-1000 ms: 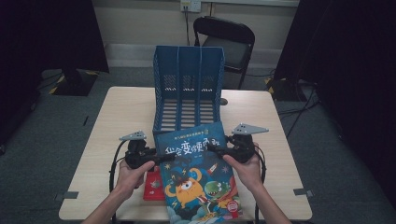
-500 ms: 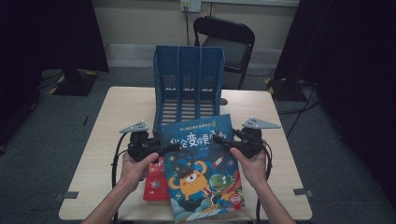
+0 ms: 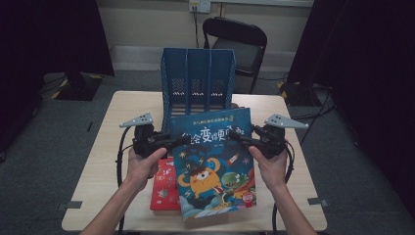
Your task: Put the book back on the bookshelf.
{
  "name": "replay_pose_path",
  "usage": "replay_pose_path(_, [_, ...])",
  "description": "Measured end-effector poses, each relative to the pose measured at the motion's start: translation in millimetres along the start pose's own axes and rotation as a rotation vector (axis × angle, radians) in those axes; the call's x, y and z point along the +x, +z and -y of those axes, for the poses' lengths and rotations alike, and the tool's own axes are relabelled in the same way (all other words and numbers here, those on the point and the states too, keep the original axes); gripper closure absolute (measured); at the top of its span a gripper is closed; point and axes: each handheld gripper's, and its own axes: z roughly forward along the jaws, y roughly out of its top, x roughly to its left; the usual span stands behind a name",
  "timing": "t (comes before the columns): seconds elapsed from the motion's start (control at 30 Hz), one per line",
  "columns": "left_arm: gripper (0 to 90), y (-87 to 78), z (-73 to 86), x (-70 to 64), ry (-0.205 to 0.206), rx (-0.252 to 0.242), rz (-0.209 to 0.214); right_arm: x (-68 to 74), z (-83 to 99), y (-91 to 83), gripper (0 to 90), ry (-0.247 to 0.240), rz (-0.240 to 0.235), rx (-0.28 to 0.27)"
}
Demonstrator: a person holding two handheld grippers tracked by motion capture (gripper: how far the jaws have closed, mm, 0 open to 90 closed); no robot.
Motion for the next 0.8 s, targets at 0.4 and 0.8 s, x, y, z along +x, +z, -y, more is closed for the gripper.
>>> replay_pose_path(0.4, [72.3,-12.7,-27.2,-9.6,0.098,-0.046,-0.001,9.8,-28.9,2.7,38.4,-0.055,0.011,-0.042])
replay_pose_path(0.8, [65.9,-10.7,-15.8,-25.4,0.220,-0.068,-0.048,22.5,-19.7,-4.1,38.7,-0.136,0.007,-0.103])
